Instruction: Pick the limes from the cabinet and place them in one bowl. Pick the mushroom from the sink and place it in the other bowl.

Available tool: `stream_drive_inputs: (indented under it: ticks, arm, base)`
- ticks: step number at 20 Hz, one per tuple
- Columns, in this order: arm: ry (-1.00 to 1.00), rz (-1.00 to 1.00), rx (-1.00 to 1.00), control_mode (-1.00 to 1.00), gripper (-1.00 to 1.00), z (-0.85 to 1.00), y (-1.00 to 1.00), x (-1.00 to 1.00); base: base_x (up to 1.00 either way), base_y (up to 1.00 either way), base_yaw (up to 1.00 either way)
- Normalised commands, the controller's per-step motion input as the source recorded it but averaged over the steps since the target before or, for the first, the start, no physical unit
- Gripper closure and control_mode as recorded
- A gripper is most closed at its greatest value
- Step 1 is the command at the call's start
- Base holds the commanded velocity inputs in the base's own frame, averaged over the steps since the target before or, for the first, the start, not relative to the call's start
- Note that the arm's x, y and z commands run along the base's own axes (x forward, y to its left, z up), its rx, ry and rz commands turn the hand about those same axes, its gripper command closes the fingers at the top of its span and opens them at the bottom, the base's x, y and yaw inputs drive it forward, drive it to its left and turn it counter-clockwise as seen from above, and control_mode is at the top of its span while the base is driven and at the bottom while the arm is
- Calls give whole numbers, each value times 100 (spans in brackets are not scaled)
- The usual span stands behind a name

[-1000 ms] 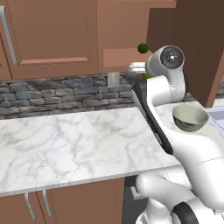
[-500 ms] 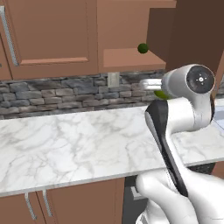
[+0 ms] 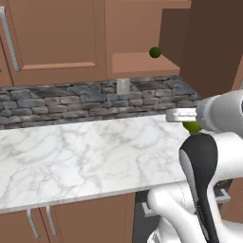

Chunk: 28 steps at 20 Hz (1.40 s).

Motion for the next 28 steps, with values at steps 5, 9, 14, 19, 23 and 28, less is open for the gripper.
stream_drive_inputs:
  ticks: [5, 9, 14, 19, 23, 28]
  arm:
    - [18, 0, 0, -100, 100, -4, 0, -96]
    - [16, 2, 0, -100, 100, -15, -10, -70]
    - [7, 1, 0, -100, 100, -18, -7, -25]
    - [1, 0, 0, -100, 100, -2, 0, -2]
    - [0, 0, 0, -100, 100, 0, 0, -3]
    - [0, -1, 0, 100, 100, -2, -1, -14]
  base:
    - [0, 0, 0]
    - [0, 0, 0]
    - [0, 0, 0]
    - [0, 0, 0]
    - [0, 0, 0]
    - [-15, -4, 0]
